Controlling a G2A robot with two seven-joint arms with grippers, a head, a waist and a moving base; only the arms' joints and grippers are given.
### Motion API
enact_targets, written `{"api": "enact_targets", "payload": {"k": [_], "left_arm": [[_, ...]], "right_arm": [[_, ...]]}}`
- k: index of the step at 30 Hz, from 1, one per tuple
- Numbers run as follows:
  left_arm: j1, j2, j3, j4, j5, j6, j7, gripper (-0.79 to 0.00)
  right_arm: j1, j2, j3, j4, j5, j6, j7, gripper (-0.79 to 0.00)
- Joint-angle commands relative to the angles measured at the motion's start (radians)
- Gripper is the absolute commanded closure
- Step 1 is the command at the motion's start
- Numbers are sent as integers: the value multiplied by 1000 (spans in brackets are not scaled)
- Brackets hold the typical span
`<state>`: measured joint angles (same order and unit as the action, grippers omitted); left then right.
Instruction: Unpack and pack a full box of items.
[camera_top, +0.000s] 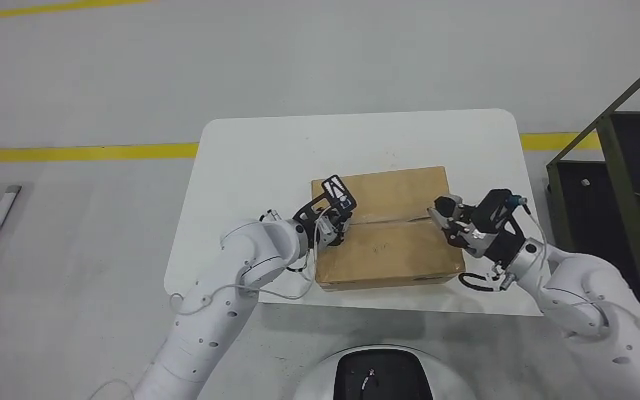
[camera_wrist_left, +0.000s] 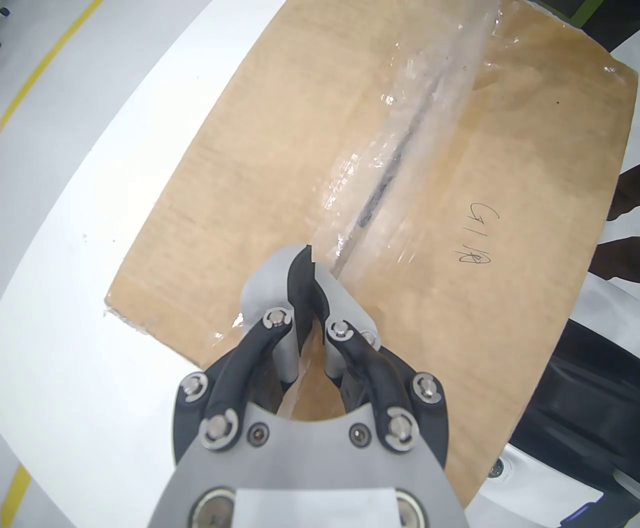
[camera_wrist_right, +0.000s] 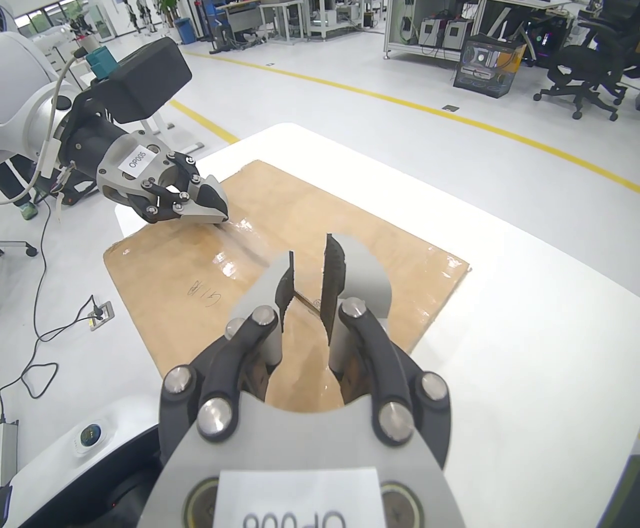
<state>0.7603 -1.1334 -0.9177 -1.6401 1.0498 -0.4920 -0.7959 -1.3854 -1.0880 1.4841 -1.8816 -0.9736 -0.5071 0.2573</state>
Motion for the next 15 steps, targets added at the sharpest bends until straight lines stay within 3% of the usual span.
{"api": "enact_targets", "payload": {"k": [1, 15], "left_arm": [[0, -1, 1, 1, 2, 2, 0, 0], [-15, -13, 23, 7, -7, -12, 7, 0]], "right_arm": [[-1, 1, 8, -2, 6, 1, 7, -265], [-44, 11, 109, -6, 39, 69, 65, -292]]}}
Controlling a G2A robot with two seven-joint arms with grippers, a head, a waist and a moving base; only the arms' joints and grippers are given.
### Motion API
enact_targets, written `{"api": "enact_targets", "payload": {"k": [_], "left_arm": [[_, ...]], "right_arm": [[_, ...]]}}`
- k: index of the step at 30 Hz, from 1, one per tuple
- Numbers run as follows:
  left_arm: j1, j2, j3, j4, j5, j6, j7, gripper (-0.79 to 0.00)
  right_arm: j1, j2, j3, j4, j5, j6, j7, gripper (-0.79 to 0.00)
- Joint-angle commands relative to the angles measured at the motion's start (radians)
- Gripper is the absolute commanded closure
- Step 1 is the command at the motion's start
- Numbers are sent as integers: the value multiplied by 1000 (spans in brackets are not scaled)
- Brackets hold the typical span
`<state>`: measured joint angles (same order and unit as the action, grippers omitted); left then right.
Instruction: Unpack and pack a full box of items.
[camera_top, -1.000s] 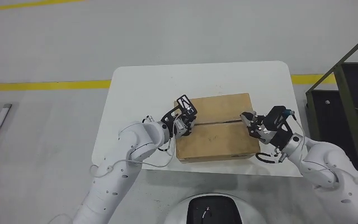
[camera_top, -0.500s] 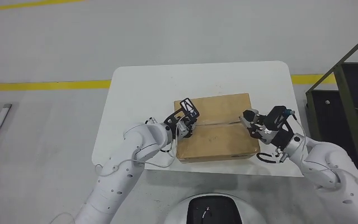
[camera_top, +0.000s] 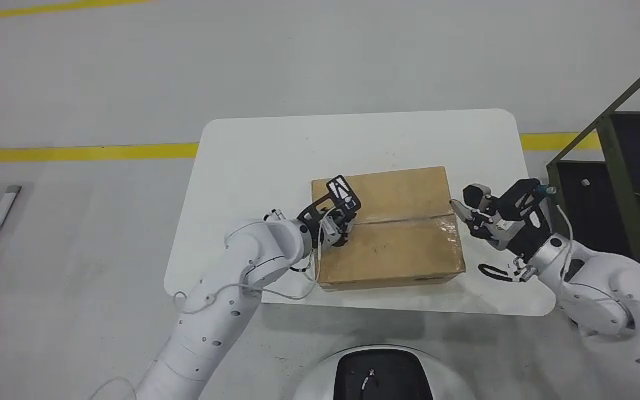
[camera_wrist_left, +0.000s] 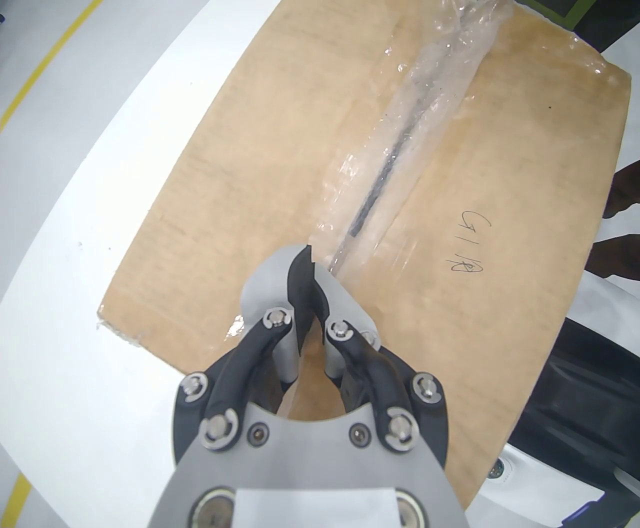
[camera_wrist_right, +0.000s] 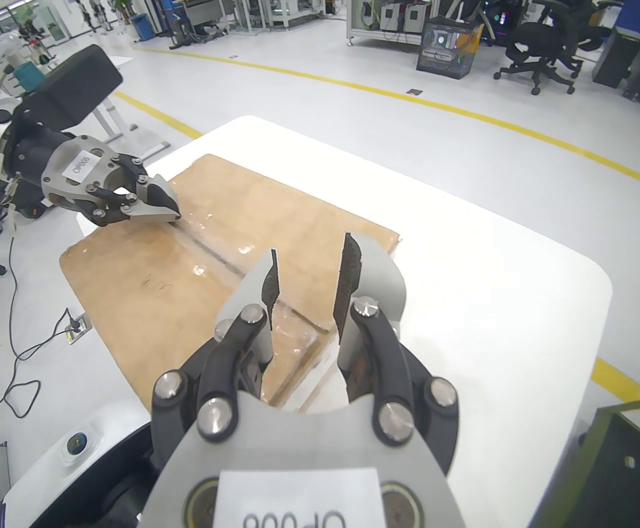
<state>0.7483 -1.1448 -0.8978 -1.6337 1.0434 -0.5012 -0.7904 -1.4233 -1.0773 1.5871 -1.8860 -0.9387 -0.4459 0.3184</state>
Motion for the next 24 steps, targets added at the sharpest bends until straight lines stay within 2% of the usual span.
{"api": "enact_targets", "payload": {"k": [1, 13, 19, 20, 21, 23, 24], "left_arm": [[-5, -3, 7, 2, -2, -4, 3, 0], [-35, -19, 46, 27, -11, -21, -4, 0], [-38, -21, 39, 12, -12, -21, -13, -3], [-37, -20, 36, 8, -10, -21, -15, -40], [-35, -19, 33, 5, -10, -22, -16, -58], [-31, -18, 25, -2, -8, -20, -18, -145], [-28, -17, 20, -6, -11, -16, -19, -252]], "right_arm": [[-12, 1, 12, -5, 6, 13, 10, -292], [-82, 3, 68, -36, 47, 61, 13, -323], [-101, 4, 99, -52, 79, 89, 36, -376], [-103, 6, 104, -55, 69, 95, 54, -434], [-104, 6, 108, -58, 70, 105, 63, -437], [-106, 6, 115, -66, 72, 121, 71, -425], [-106, 6, 118, -71, 66, 129, 77, -425]]}}
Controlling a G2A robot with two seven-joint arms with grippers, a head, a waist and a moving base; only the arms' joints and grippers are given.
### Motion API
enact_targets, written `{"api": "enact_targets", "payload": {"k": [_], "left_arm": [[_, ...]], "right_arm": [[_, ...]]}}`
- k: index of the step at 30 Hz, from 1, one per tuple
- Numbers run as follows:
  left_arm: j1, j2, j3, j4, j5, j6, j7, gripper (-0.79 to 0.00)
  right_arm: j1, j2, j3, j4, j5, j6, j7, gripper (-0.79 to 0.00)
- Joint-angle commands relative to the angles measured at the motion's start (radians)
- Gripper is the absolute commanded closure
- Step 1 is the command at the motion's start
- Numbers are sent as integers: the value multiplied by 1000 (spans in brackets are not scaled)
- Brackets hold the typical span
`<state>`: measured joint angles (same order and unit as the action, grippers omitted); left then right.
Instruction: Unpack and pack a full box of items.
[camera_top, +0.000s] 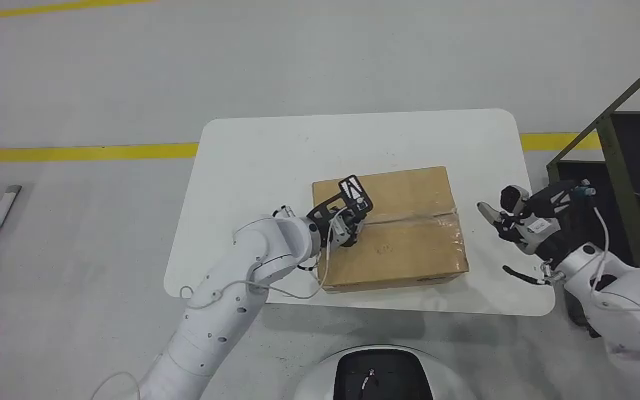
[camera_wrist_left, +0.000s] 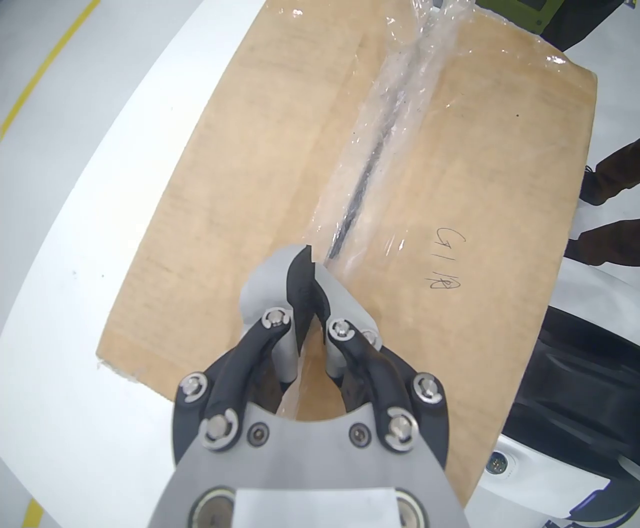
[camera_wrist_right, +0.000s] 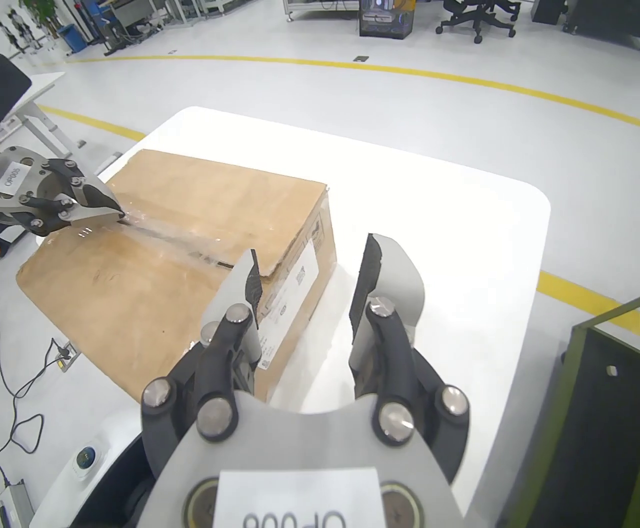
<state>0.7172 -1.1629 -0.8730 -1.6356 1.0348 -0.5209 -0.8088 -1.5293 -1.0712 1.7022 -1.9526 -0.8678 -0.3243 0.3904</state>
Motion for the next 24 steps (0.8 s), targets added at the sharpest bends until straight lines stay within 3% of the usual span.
{"api": "enact_targets", "payload": {"k": [1, 4, 5, 7, 9, 12, 13, 19, 22, 23, 24], "left_arm": [[5, 2, -10, -10, -4, 4, -2, -320], [13, 4, -26, -27, -12, 7, -5, -379], [16, 5, -30, -32, -14, 7, -7, -468], [21, 7, -37, -40, -15, 4, -12, -453], [28, 9, -44, -47, -16, 2, -14, -508], [35, 11, -54, -56, -18, 1, -20, -680], [36, 12, -59, -59, -21, 2, -21, -782], [47, 22, -107, -81, -42, -5, -33, -785], [60, 32, -157, -109, -37, 2, -48, -785], [67, 37, -179, -120, -31, 7, -53, -785], [78, 42, -202, -134, -27, 12, -60, -785]], "right_arm": [[0, 0, 4, -9, -7, 14, 9, -425], [4, 0, 10, -16, -15, 38, 13, -400], [4, 0, 17, -17, -13, 51, 10, -391], [0, 0, 28, -19, -5, 62, 12, -385], [-6, 1, 41, -22, -1, 62, 17, -391], [-16, 1, 55, -27, -5, 77, 21, -388], [-19, 2, 59, -30, -13, 81, 24, -388], [-35, 1, 79, -63, -1, 94, 23, -379], [-30, -1, 70, -83, 55, 89, 10, -215], [-22, -2, 54, -91, 68, 76, 12, -31], [-11, -2, 35, -95, 72, 65, 15, 0]]}}
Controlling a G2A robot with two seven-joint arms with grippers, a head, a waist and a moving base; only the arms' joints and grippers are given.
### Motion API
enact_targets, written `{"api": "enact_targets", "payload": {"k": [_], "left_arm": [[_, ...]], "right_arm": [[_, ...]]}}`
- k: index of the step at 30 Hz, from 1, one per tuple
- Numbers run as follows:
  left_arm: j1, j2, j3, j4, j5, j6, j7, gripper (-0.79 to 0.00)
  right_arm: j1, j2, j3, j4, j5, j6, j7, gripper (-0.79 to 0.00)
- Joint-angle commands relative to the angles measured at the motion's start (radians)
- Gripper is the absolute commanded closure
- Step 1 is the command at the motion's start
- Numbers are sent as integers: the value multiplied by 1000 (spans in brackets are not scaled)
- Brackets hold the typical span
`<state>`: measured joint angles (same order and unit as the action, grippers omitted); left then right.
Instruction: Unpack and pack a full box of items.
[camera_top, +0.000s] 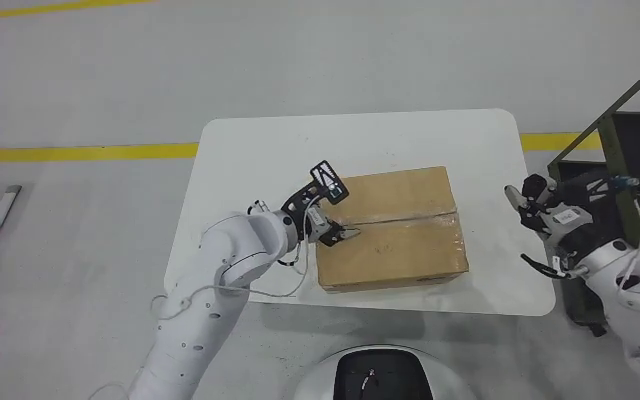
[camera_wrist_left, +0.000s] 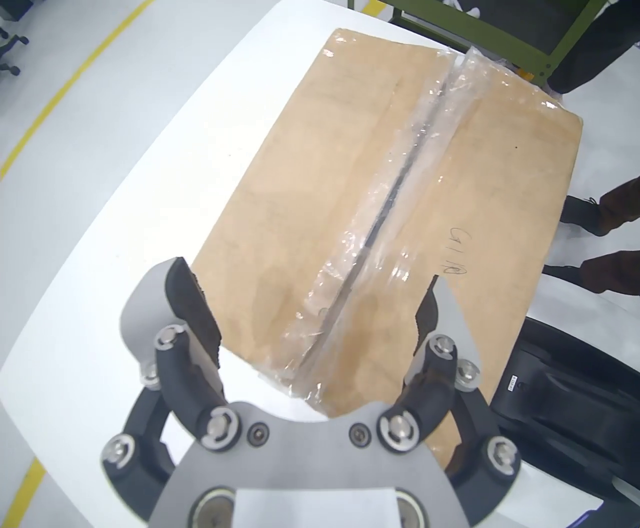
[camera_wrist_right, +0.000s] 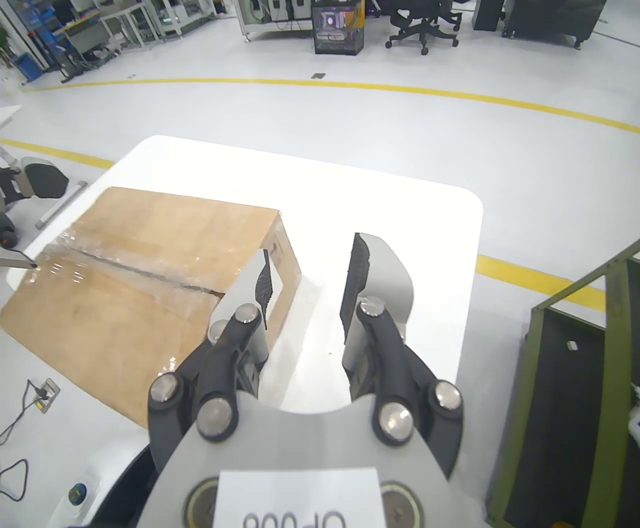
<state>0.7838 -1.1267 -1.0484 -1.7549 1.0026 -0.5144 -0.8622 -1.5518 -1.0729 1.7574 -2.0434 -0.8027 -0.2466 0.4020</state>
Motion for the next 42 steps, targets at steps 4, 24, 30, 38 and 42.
{"api": "enact_targets", "payload": {"k": [4, 24, 30, 38, 42], "left_arm": [[72, 28, -143, -67, 27, 45, -41, -785], [263, 71, -332, -220, 96, 83, -55, -785], [241, 69, -300, -193, 97, 79, -40, -785], [205, 67, -265, -156, 89, 69, -26, -785], [188, 66, -250, -141, 88, 70, -21, -785]], "right_arm": [[90, -8, -172, 10, 11, -49, 6, 0], [402, -71, -632, 288, -83, -45, -25, 0], [330, -51, -517, 261, -71, -20, 46, 0], [272, -32, -393, 224, -75, -9, 98, 0], [249, -27, -345, 191, -40, -18, 102, 0]]}}
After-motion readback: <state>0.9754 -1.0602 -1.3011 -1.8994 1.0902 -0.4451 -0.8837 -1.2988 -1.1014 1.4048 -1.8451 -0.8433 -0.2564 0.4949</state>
